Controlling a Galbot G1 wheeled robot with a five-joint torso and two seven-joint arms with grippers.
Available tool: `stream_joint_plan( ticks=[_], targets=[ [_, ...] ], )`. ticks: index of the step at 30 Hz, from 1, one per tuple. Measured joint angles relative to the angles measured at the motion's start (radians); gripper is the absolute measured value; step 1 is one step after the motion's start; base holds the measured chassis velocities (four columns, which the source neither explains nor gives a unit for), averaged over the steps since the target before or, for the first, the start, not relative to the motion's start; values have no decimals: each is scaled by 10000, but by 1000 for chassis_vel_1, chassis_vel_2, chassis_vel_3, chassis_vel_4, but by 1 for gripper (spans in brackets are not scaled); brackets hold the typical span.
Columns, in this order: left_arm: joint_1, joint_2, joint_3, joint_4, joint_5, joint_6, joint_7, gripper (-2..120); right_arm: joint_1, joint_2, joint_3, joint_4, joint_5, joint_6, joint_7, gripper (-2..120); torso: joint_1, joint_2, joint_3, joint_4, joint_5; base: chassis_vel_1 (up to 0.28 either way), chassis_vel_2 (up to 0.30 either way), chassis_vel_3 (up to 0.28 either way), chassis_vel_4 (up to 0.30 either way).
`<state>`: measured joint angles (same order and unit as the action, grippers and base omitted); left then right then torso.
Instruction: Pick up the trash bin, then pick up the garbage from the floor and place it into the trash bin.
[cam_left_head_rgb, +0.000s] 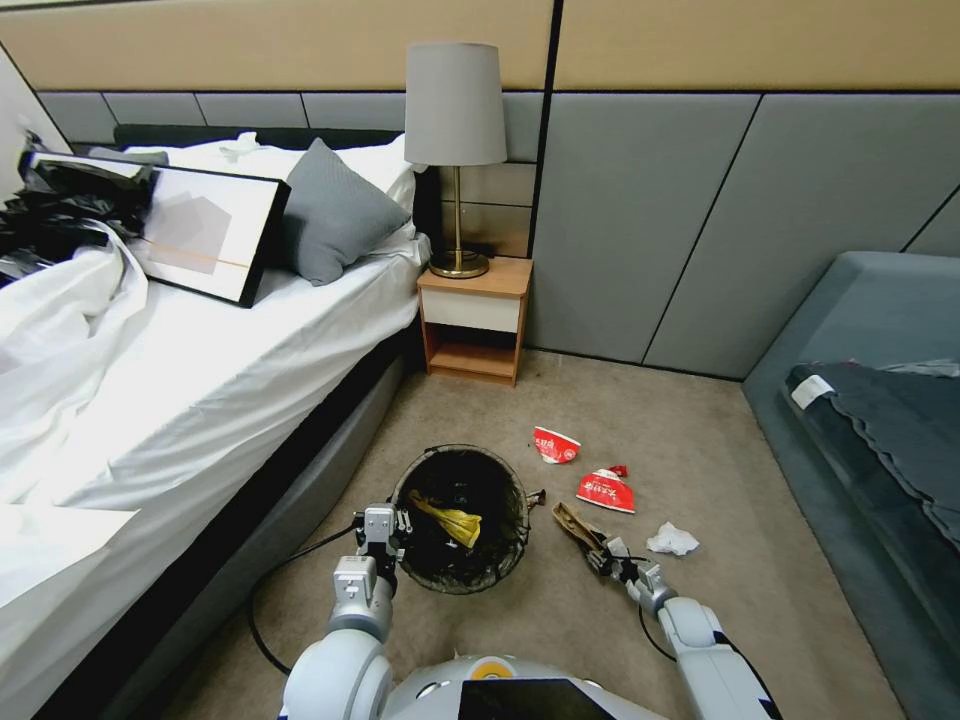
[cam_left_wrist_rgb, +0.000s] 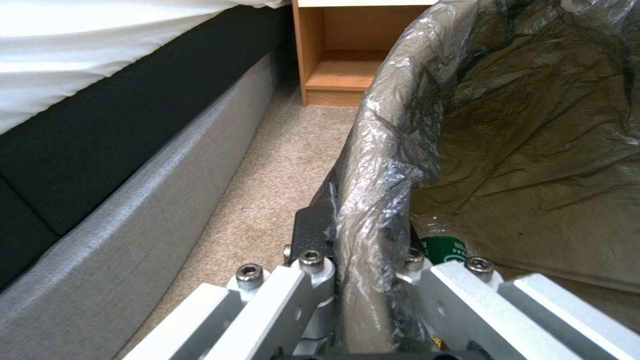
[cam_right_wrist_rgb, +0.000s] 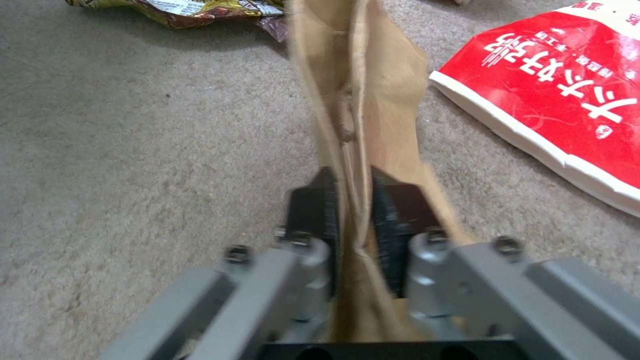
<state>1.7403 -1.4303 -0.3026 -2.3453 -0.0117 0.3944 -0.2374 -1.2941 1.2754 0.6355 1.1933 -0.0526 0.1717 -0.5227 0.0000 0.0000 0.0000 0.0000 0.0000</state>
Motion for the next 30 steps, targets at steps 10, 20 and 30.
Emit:
stream_joint_plan(
  ticks=[10,20,30],
  targets=[
    [-34,34,13,-1,-26,0,4,2,-69,1,45,40,65,260,4,0,0,0,0,0,-1,0,0,0,0],
    [-76,18,15,15,-34,0,9,2,-473,232,-2,1369,603,656,316,0,0,0,0,0,0,0,0,0,0],
    [-68,-4,26,97,-39,-19,30,2,-1715,673,-671,6372,2098,2065,796,0,0,0,0,0,-4,0,0,0,0]
  ],
)
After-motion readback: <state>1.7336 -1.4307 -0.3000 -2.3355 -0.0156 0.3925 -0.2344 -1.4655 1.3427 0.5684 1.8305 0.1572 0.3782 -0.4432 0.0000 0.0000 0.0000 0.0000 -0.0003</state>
